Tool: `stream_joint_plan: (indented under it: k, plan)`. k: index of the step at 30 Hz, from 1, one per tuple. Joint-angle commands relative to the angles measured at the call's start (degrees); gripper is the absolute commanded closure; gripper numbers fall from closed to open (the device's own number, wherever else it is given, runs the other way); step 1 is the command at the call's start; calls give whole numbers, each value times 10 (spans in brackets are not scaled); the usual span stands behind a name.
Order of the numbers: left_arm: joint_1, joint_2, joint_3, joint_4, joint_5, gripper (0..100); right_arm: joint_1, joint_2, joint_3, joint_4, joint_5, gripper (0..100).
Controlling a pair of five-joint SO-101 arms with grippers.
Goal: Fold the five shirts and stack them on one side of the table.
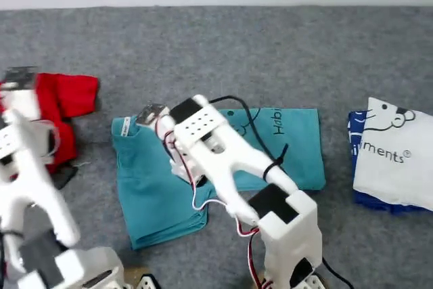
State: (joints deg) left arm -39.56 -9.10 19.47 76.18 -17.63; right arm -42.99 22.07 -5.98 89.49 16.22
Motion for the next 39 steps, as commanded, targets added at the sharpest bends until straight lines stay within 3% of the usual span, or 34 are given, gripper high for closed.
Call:
stream_joint_plan:
  k: [1,5,10,14,21,33,39]
  plan:
    - [-46,-97,0,1,-4,986,-10,-36,-26,0,-6,988]
    - [-99,-182,94,-59,10,987,-10,-69,-26,7,-6,988]
    - [-156,-277,251,-160,97,987,-11,-95,-26,7,-33,988]
    - [-158,-319,331,-186,119,987,-23,-99,-26,8,-73,988]
    - [-160,-324,425,-234,130,987,-88,-126,40,7,-72,989]
    - [-158,-324,490,-294,144,987,-169,-358,399,-241,-28,981]
    - [-158,-324,491,-294,143,987,-212,-345,419,-265,-13,798]
